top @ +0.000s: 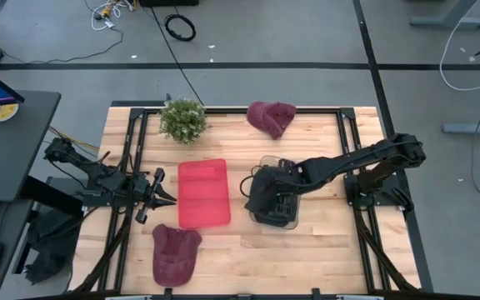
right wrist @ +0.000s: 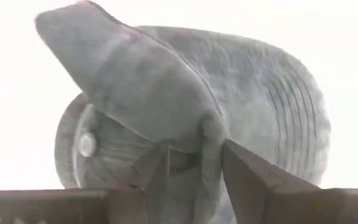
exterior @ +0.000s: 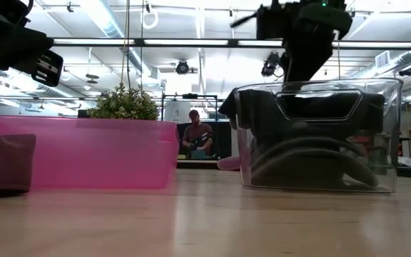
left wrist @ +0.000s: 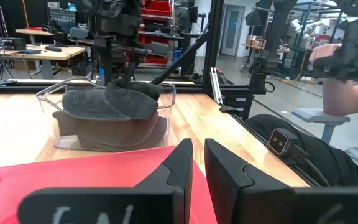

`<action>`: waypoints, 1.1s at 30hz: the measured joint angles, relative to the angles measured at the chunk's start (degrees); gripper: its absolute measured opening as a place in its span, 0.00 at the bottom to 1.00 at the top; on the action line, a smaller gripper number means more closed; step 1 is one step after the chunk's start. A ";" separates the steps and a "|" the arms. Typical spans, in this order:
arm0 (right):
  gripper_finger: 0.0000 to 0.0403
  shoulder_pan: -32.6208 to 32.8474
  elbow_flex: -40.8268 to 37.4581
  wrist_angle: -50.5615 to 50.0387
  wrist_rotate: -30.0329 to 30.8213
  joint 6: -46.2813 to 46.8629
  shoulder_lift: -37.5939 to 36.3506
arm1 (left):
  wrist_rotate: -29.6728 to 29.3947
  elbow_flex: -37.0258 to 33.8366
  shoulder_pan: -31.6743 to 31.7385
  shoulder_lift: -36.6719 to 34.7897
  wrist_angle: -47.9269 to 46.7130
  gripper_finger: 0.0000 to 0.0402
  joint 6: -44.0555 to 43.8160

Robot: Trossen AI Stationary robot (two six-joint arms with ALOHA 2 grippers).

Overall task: Pick & Place hat
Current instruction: Put the black cap into the transparent bin, then put the top maroon cap into the red bin

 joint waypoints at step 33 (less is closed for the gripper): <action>0.41 1.07 0.20 14.34 1.61 -12.16 -0.63 | 0.00 0.01 -0.01 -0.01 0.00 0.11 0.00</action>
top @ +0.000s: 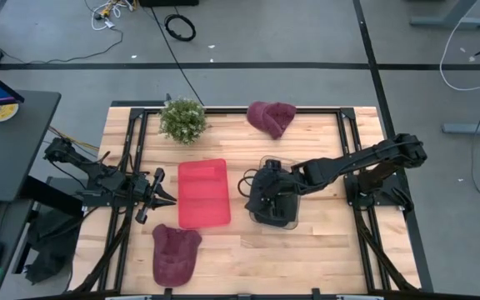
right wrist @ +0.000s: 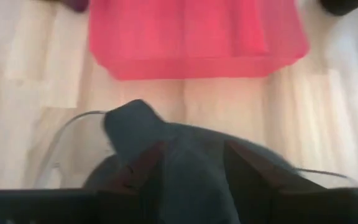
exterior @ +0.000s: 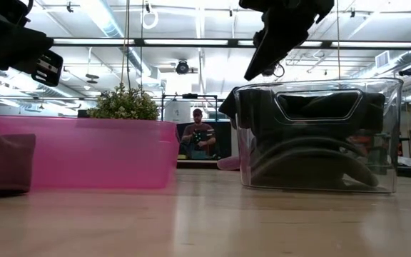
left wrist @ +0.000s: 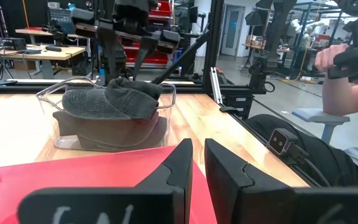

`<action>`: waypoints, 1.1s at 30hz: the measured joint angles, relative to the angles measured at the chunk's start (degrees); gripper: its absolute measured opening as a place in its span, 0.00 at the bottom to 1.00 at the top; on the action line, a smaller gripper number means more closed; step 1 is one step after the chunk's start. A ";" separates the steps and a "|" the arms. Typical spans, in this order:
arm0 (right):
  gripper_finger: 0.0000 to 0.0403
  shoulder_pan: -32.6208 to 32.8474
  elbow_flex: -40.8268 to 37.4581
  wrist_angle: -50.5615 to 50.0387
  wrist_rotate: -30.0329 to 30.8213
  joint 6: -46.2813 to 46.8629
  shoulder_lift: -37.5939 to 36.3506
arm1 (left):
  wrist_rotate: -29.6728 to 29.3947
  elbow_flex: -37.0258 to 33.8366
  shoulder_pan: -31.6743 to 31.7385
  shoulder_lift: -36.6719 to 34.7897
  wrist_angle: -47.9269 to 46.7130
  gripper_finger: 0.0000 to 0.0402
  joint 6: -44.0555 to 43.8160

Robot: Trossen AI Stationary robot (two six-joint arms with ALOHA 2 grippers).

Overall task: Pick & Place hat
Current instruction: Put the top maroon cap into the red bin

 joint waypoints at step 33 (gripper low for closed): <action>0.41 -3.97 0.07 3.30 9.42 -32.45 -0.02 | 0.00 0.00 0.01 0.01 0.00 0.11 -0.02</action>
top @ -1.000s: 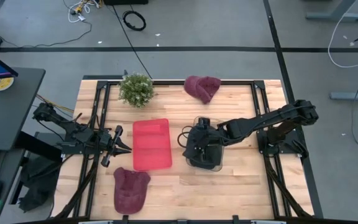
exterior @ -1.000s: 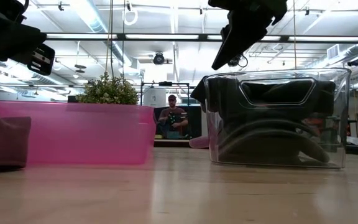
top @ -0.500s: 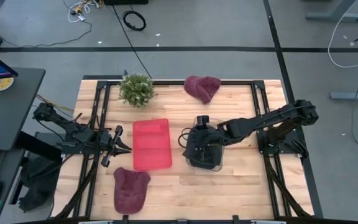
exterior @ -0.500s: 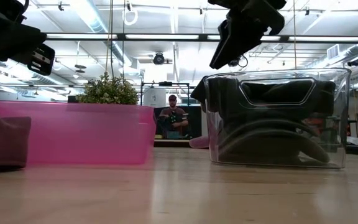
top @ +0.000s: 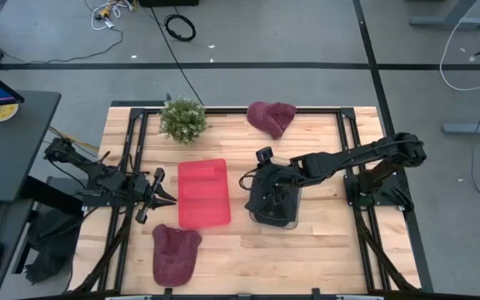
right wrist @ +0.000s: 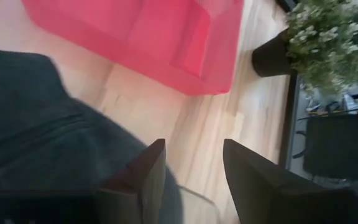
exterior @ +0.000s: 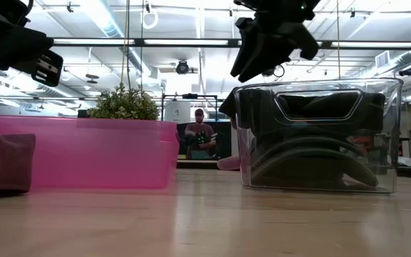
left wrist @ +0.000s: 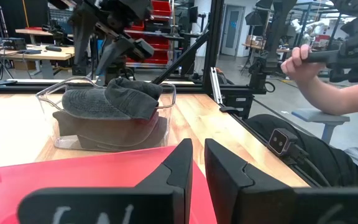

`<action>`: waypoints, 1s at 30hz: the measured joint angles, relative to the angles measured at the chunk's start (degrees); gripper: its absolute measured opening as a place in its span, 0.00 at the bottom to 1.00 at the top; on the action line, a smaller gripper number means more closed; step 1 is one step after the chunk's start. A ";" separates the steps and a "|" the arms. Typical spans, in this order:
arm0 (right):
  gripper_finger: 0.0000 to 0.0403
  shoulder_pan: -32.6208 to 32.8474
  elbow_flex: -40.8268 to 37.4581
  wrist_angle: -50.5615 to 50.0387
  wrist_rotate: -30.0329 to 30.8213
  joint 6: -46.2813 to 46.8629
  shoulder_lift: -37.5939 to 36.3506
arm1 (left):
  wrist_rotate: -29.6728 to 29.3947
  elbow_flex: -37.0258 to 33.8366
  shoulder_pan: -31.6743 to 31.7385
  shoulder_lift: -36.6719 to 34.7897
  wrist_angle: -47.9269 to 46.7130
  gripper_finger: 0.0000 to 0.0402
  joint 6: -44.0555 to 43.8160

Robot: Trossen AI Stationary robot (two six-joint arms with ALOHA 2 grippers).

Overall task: Pick & Place hat
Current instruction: Put the top maroon cap into the red bin

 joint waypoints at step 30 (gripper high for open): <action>0.41 -26.22 0.00 15.60 6.43 39.77 0.00 | 0.00 0.00 -0.01 -0.02 -0.01 0.11 0.01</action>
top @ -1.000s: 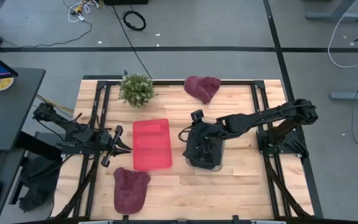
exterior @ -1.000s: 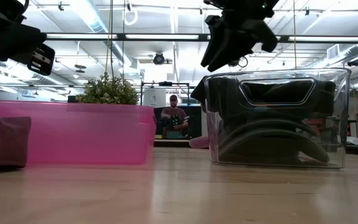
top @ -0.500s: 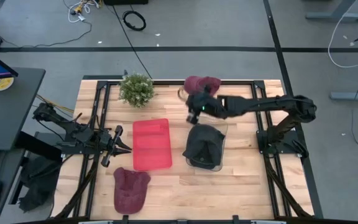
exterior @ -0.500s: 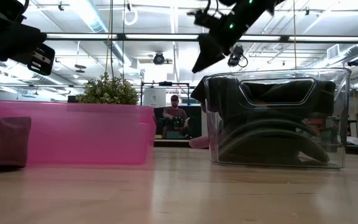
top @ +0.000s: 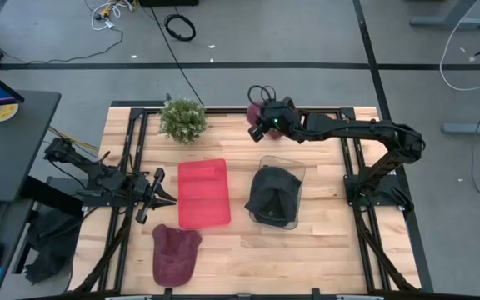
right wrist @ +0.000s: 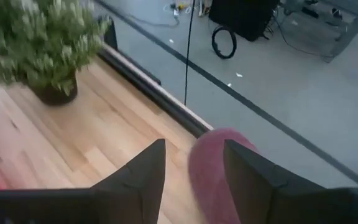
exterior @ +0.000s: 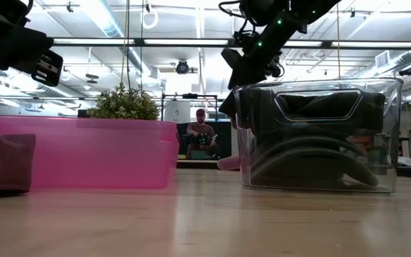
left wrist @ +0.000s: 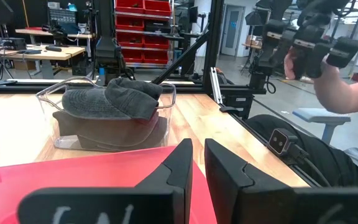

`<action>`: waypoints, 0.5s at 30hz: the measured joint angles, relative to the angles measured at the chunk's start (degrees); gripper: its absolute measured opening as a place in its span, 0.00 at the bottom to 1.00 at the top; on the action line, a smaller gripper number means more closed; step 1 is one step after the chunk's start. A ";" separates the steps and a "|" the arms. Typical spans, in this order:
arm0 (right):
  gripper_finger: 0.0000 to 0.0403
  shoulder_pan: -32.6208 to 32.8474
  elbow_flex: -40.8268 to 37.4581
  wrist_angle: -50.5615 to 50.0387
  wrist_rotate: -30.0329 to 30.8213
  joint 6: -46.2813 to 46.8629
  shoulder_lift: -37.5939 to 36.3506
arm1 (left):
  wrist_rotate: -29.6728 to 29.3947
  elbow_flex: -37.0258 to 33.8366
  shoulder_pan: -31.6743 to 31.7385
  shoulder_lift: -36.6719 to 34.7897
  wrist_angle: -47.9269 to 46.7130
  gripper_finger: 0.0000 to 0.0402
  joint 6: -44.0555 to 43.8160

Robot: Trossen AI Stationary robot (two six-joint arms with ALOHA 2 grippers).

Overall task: Pick & Place hat
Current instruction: Put the top maroon cap into the red bin

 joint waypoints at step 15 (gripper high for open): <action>0.41 -4.81 0.02 5.09 -5.06 6.60 1.12 | -0.02 0.00 0.00 0.00 -0.01 0.11 0.00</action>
